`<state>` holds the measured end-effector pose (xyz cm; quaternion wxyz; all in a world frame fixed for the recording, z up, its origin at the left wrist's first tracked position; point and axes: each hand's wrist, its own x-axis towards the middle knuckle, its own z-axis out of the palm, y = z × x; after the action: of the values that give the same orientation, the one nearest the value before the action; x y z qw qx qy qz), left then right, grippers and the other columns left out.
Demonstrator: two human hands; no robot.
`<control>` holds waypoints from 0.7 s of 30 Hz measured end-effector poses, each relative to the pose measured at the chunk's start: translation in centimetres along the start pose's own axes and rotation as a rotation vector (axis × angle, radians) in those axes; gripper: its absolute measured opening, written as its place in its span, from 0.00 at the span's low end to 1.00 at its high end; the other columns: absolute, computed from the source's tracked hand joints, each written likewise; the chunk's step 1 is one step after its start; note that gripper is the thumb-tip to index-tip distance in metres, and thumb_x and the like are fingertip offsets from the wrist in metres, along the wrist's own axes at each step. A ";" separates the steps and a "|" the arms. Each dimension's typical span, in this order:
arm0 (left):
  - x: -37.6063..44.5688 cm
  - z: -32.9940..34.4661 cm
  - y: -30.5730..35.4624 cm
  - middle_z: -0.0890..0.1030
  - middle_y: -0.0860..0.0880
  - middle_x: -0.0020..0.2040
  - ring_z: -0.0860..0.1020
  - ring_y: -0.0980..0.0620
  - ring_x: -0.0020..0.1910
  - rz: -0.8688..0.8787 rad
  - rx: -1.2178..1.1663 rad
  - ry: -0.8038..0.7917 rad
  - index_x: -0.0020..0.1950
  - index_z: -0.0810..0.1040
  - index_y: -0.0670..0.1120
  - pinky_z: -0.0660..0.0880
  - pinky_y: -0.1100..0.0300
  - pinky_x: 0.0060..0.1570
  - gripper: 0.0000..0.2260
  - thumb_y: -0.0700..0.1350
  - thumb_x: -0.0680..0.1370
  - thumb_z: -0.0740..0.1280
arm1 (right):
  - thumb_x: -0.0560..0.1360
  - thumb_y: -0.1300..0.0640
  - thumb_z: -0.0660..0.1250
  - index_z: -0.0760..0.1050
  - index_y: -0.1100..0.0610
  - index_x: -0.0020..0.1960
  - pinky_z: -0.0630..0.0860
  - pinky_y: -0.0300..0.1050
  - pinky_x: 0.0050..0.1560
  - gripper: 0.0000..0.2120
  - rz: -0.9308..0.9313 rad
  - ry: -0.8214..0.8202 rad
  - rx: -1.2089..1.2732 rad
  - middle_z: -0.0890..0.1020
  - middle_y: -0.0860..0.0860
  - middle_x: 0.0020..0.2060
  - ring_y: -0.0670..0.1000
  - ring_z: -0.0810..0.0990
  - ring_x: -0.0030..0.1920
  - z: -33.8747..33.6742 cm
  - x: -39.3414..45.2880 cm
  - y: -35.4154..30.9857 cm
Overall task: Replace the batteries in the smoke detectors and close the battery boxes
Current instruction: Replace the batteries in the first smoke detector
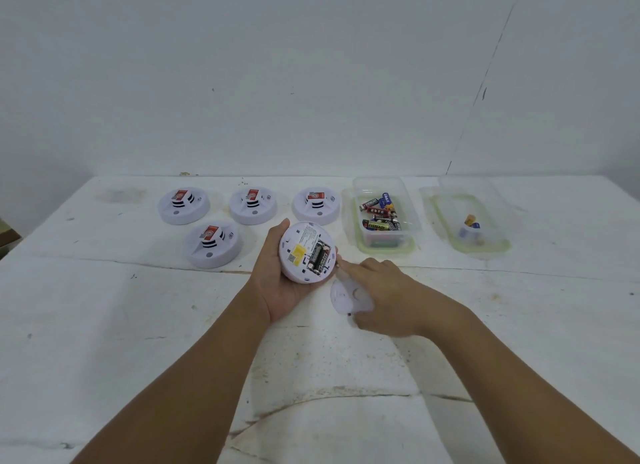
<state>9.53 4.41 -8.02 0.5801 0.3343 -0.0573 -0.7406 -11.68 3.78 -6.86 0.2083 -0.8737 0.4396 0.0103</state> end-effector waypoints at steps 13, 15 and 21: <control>0.1 -0.2 0.0 0.82 0.35 0.64 0.79 0.36 0.64 0.021 0.076 -0.020 0.66 0.80 0.42 0.72 0.39 0.69 0.25 0.61 0.81 0.65 | 0.69 0.40 0.75 0.72 0.51 0.73 0.73 0.47 0.63 0.37 0.067 0.421 0.125 0.73 0.47 0.62 0.50 0.71 0.65 0.3 -0.1 -0.4; -0.2 0.0 -0.1 0.84 0.38 0.61 0.80 0.38 0.62 0.029 0.106 -0.017 0.65 0.80 0.42 0.75 0.41 0.65 0.25 0.61 0.81 0.63 | 0.67 0.38 0.73 0.72 0.51 0.72 0.73 0.45 0.62 0.37 0.033 0.532 0.263 0.72 0.46 0.60 0.49 0.73 0.61 0.4 0.2 -1.0; -0.9 0.3 -0.2 0.80 0.39 0.69 0.79 0.40 0.67 0.016 0.189 -0.081 0.72 0.77 0.42 0.75 0.45 0.67 0.29 0.62 0.83 0.59 | 0.71 0.48 0.77 0.72 0.54 0.73 0.73 0.43 0.64 0.33 -0.114 0.621 0.386 0.72 0.48 0.61 0.48 0.74 0.62 0.4 1.8 -3.3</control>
<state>9.29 5.21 -7.49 0.5490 0.3569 -0.1528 -0.7402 -7.97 4.34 -6.42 0.2263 -0.8027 0.4265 -0.3501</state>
